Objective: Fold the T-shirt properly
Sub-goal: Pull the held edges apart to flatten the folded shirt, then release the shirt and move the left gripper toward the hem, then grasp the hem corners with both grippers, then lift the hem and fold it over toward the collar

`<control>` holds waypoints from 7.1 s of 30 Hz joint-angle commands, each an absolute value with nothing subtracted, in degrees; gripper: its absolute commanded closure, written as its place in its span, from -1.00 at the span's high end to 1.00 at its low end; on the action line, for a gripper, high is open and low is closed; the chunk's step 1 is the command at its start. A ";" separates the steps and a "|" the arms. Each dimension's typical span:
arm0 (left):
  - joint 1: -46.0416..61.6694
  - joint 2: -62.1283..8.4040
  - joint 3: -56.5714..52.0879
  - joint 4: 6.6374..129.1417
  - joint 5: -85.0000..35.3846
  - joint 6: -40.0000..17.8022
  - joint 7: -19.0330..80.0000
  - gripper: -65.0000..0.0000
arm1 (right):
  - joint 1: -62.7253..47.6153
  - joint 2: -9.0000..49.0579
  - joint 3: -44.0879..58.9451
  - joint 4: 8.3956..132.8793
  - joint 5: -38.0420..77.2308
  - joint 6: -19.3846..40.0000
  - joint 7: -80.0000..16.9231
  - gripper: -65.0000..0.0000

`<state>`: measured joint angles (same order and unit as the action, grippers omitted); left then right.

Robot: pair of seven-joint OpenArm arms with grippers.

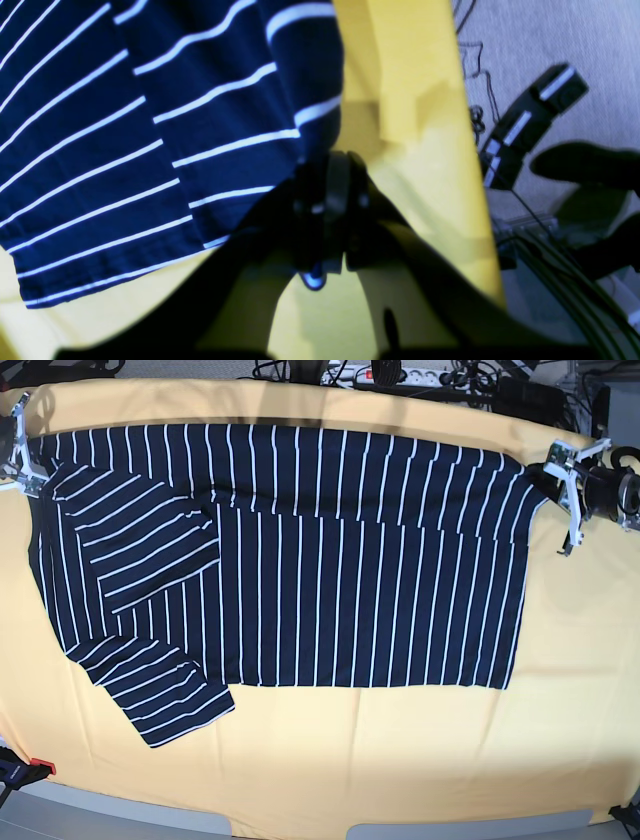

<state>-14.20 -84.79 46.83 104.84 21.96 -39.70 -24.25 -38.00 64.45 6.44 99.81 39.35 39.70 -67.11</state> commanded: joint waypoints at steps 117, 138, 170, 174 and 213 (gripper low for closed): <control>-32.75 -29.61 19.75 34.74 -39.64 -35.75 11.33 0.06 | -46.00 71.44 53.71 110.52 34.26 25.26 -48.23 0.30; -34.04 -29.67 19.73 34.76 -40.18 -34.33 10.50 -1.00 | -39.38 64.82 48.01 110.50 43.05 27.62 -39.09 0.30; -34.13 -29.69 19.73 34.76 -39.07 -34.37 12.10 -1.00 | 28.03 35.46 12.73 43.20 38.06 32.77 -40.88 0.30; -34.13 -29.67 19.73 34.76 -39.44 -35.40 12.10 -1.00 | 27.42 33.06 12.71 43.20 31.79 31.81 -37.19 0.30; -41.95 -28.73 19.75 34.74 -27.40 -31.03 0.60 -1.00 | 34.96 31.90 1.13 43.22 16.97 27.35 -21.96 -1.00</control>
<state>-39.86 -27.77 20.18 34.06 -26.57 -31.33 2.37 32.91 30.48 0.71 42.37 16.67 27.77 -23.70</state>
